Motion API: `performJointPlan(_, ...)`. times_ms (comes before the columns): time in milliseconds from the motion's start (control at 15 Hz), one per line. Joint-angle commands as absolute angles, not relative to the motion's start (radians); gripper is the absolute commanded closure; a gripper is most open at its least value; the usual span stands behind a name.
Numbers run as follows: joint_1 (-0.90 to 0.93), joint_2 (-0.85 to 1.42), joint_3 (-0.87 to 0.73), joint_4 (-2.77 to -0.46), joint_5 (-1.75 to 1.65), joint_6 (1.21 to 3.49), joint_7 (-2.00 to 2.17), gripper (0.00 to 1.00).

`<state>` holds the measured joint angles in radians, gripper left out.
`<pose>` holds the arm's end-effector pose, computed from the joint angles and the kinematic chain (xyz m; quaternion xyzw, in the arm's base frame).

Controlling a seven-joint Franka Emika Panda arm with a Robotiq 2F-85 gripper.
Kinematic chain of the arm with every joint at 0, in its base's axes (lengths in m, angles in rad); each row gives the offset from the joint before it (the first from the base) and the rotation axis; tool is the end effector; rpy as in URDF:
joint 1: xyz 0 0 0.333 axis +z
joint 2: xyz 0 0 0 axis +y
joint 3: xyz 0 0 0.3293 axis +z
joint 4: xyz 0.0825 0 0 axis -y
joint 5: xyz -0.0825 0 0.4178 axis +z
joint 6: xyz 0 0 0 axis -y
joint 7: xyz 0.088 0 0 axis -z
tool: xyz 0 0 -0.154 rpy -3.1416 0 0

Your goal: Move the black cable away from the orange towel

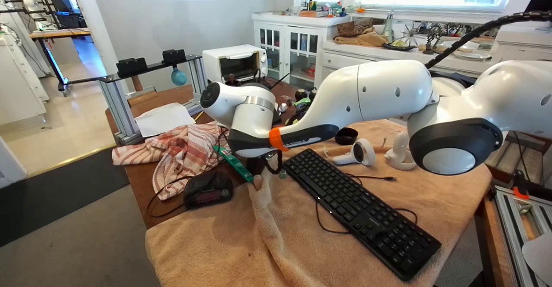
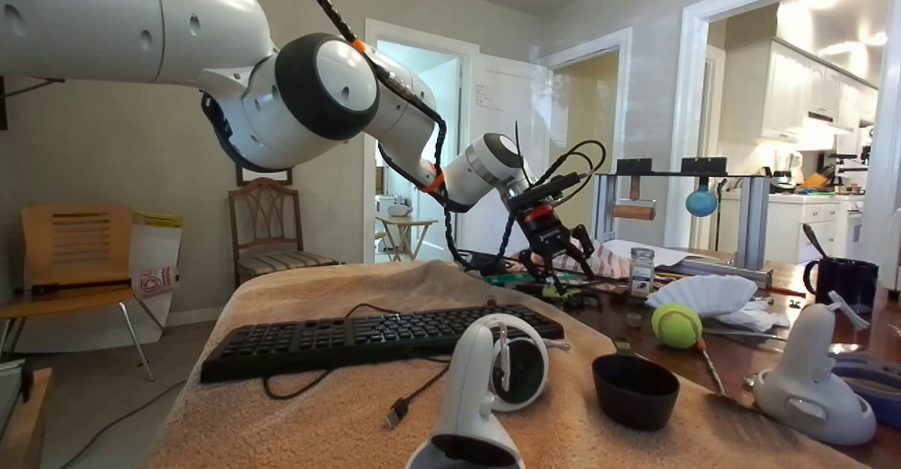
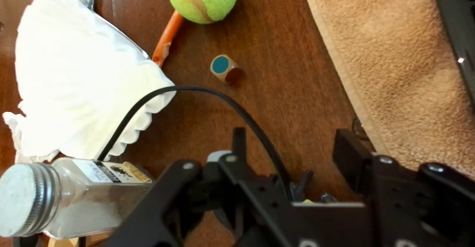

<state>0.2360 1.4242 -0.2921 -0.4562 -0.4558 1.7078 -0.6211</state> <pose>0.8356 0.0353 0.1300 0.8385 0.4015 -0.1613 0.3312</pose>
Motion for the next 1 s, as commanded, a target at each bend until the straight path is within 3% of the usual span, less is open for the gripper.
performJointPlan(0, 0.232, 1.449, -0.281, -0.445, -0.474, 1.71, -0.626, 0.67)
performJointPlan(267, 0.232, 1.461, -0.284, -0.439, -0.475, 1.712, -0.618, 0.98)
performJointPlan(933, 0.227, 1.377, -0.226, -0.455, -0.412, 1.746, -0.592, 0.99)
